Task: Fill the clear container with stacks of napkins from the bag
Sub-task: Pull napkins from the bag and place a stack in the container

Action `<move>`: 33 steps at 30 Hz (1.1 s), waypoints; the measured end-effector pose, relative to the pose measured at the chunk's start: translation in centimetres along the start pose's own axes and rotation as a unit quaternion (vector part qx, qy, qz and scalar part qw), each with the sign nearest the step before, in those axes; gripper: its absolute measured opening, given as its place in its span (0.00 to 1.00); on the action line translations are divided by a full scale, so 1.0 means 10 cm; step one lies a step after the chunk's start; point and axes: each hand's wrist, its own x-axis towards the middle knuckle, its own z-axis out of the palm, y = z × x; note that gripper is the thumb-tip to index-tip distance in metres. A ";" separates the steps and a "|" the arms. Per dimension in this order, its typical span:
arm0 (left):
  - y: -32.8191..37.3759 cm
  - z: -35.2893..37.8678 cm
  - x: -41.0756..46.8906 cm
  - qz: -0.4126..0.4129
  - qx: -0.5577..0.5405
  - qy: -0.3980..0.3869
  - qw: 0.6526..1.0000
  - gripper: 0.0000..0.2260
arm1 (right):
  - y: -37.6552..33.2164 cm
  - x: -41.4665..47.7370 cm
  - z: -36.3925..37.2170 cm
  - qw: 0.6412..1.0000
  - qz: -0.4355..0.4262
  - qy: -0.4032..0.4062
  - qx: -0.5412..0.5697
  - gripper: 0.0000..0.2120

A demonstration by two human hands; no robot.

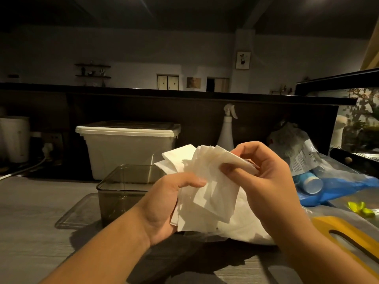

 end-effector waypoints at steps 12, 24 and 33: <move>0.03 0.11 -0.06 0.018 0.098 0.072 0.992 0.18 | 0.09 0.07 -0.04 0.992 0.112 -0.063 0.004 0.08; 0.04 0.11 -0.05 0.021 0.087 0.069 0.994 0.14 | 0.12 0.08 -0.05 0.988 0.123 -0.088 -0.001 0.14; 0.02 0.09 -0.03 0.036 0.101 0.072 0.992 0.14 | 0.12 0.07 -0.06 0.994 0.079 -0.081 -0.004 0.09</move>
